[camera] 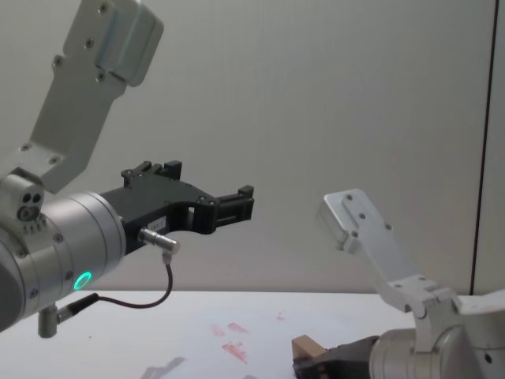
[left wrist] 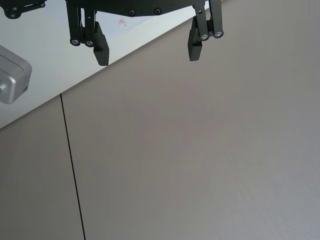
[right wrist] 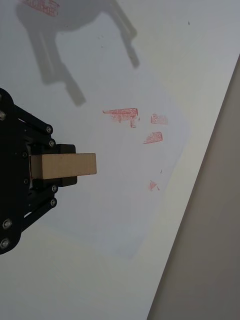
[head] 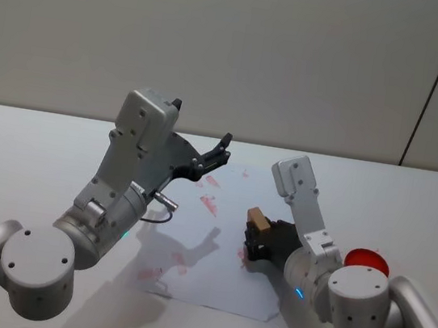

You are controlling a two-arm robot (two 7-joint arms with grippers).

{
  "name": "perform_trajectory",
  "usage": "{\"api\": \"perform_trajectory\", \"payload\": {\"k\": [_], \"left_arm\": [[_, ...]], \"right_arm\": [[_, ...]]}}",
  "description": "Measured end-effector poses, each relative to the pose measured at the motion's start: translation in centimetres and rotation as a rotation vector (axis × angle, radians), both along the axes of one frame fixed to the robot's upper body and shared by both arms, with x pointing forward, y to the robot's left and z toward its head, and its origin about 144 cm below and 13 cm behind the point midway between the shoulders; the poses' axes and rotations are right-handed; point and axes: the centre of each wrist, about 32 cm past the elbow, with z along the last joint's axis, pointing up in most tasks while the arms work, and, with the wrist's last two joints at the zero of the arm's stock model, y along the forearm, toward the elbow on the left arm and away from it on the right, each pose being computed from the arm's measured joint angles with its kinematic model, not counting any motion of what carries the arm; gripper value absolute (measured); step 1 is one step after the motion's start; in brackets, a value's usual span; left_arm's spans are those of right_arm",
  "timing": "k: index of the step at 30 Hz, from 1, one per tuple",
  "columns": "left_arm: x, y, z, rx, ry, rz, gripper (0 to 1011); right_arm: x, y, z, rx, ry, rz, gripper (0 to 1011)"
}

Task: Use the one hand to pick up the stamp and affix it onto the A4 paper.

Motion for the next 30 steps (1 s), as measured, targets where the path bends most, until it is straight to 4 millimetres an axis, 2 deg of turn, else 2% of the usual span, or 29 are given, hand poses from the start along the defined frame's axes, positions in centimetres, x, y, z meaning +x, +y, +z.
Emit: {"api": "perform_trajectory", "payload": {"k": [12,16,30], "left_arm": [[0.0,0.0,0.0,0.0,0.0,0.0,1003],[0.0,0.0,0.0,0.0,0.0,0.0,1003],[0.0,0.0,0.0,0.0,0.0,0.0,1003]], "right_arm": [[0.3,0.0,0.2,0.019,-0.013,-0.019,222],[0.5,0.2,1.2,0.046,-0.052,-0.016,221],[0.8,-0.2,7.2,0.199,-0.214,-0.006,221]]}}
